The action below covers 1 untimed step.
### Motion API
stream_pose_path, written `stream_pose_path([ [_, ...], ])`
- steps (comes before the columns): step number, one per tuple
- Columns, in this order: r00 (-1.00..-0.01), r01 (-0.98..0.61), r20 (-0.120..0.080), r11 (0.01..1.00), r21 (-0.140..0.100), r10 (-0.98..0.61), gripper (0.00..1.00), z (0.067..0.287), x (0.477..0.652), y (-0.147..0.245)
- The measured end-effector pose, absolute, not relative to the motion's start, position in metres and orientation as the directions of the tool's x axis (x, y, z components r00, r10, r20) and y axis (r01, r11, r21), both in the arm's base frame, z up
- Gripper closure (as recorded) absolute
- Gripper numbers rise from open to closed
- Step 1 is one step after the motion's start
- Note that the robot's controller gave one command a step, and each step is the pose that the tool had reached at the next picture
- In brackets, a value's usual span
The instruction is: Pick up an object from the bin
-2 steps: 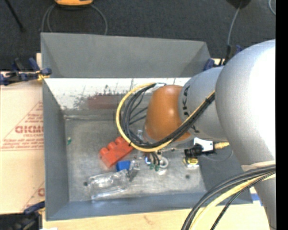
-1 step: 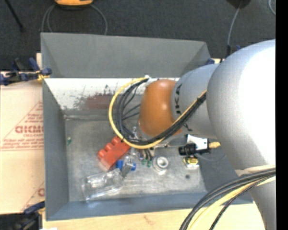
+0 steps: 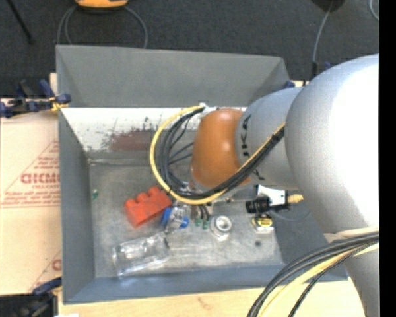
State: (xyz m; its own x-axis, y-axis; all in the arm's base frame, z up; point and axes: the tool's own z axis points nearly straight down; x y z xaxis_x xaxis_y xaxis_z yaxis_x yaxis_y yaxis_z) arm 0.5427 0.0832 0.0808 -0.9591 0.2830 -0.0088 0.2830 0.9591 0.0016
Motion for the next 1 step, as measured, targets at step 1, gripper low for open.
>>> stream_pose_path([
  [1,-0.974,0.224,-0.011,0.975,0.004,0.224,1.0,0.2277,0.5448,0.0581],
])
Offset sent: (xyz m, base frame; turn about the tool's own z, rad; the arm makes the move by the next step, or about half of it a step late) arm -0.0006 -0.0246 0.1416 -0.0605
